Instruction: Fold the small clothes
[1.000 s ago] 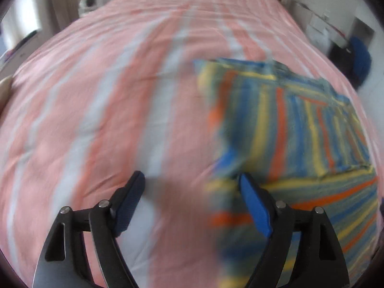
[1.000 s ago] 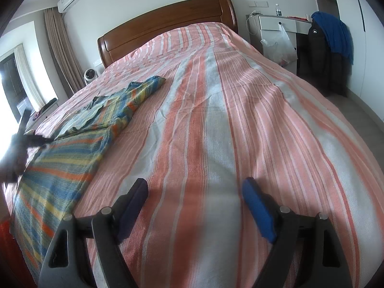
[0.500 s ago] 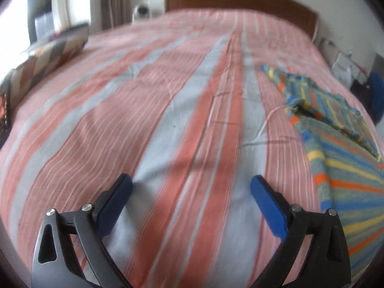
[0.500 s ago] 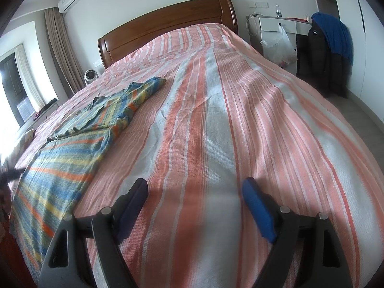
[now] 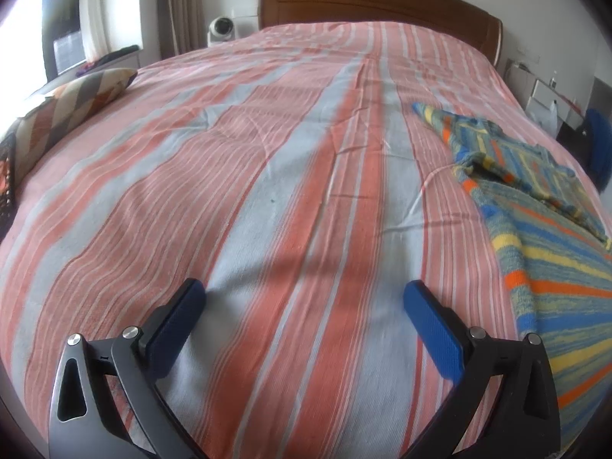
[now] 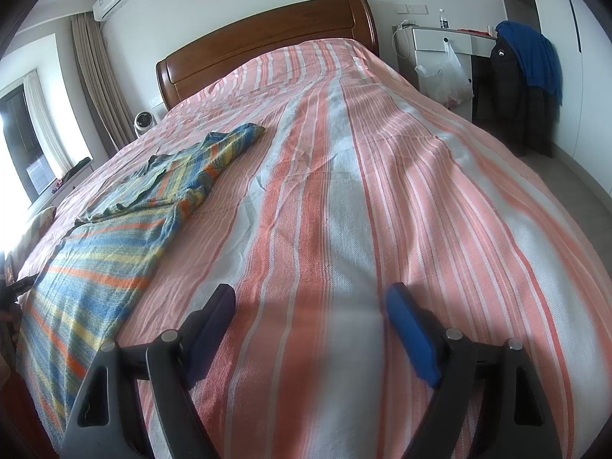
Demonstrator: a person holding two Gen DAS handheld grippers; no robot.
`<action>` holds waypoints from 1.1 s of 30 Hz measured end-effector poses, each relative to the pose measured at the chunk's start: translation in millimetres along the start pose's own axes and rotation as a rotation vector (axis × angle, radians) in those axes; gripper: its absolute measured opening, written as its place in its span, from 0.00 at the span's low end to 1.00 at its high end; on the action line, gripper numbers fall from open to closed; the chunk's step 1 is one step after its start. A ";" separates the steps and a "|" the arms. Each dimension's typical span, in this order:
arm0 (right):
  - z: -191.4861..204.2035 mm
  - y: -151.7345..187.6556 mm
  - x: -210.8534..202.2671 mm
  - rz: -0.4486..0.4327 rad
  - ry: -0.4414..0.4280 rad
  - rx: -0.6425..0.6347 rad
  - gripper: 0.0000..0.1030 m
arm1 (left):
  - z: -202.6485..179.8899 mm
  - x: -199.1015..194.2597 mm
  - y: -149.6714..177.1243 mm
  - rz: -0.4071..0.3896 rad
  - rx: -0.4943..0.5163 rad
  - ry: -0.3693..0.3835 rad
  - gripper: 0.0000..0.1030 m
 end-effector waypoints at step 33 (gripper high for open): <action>-0.1 0.0 -2.0 -0.005 -0.006 0.004 0.79 | -2.1 0.3 2.4 -0.008 0.007 -0.010 1.00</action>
Point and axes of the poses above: each gripper's, at about its wrist camera, not at the fingertips, and x roughly the way its jaws point, z to its left, y to its underside, the point moved 8 cm from there along x, roughly the way its jaws point, and after that the axes turned 4 degrees about -x, right-handed, at the moved point
